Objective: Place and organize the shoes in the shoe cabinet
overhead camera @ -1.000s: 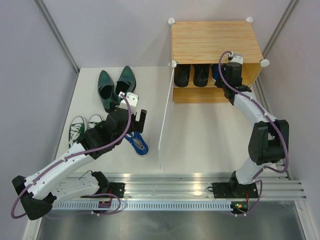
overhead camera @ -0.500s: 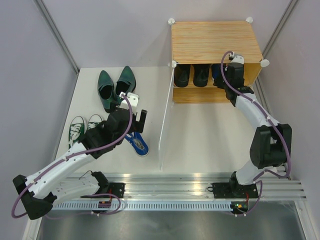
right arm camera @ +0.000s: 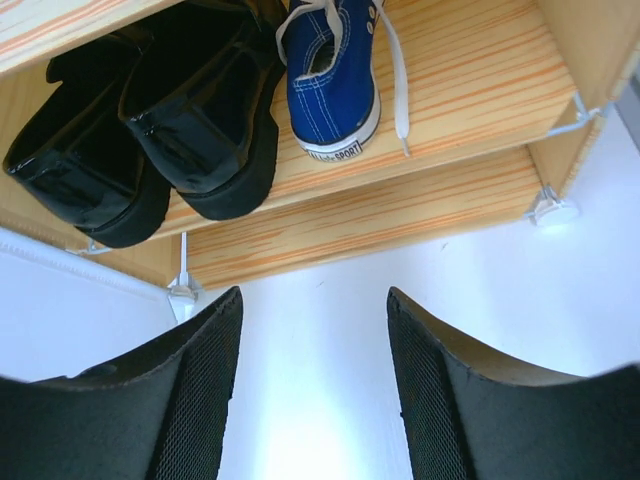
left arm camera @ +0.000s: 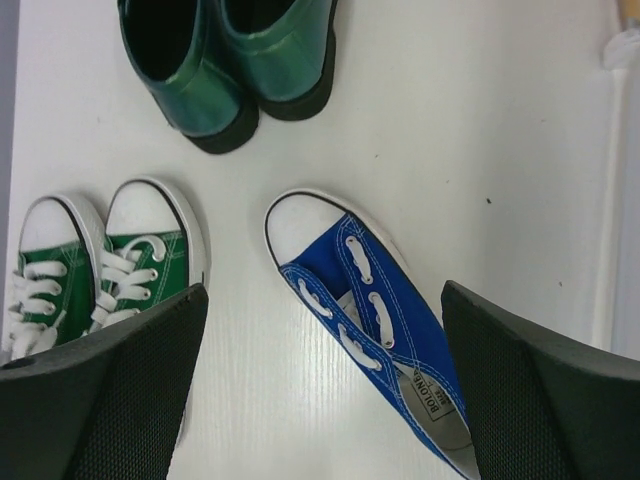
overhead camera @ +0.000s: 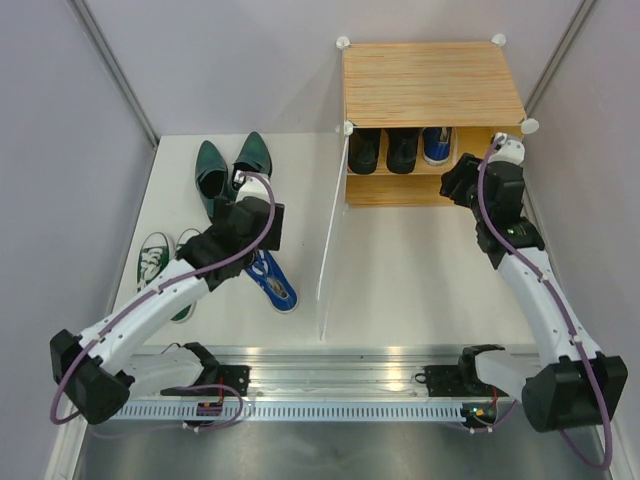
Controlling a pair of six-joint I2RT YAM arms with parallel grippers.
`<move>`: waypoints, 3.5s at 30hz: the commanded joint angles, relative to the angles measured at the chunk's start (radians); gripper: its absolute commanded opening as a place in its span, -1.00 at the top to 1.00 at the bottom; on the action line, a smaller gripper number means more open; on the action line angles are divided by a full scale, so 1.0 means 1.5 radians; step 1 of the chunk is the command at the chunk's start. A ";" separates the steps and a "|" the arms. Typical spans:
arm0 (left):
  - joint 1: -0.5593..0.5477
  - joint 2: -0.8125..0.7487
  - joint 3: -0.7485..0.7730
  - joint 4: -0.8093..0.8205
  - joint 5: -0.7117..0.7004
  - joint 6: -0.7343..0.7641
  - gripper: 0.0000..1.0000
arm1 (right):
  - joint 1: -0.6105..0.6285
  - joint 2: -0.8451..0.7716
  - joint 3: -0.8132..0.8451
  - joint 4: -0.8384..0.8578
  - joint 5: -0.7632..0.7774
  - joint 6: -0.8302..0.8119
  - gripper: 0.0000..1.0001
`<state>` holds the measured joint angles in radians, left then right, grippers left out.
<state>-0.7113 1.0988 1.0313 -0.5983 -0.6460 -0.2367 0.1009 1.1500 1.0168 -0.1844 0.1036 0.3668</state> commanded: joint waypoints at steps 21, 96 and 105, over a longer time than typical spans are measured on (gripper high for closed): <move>0.179 0.058 -0.211 0.021 0.219 -0.470 -0.83 | -0.001 -0.094 -0.099 0.007 -0.035 0.081 -0.29; -0.273 0.695 0.776 0.039 0.395 -0.402 0.96 | 0.000 -0.470 0.026 -0.188 0.330 0.137 -0.47; -0.250 0.755 0.716 0.049 0.304 -0.499 0.96 | -0.001 -0.440 -0.027 -0.194 0.230 0.162 -0.47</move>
<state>-1.1091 2.2520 2.1075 -0.6357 -0.1234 -0.8703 0.1009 0.4622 1.0023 -0.4614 0.5156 0.5964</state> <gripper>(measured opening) 0.048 0.734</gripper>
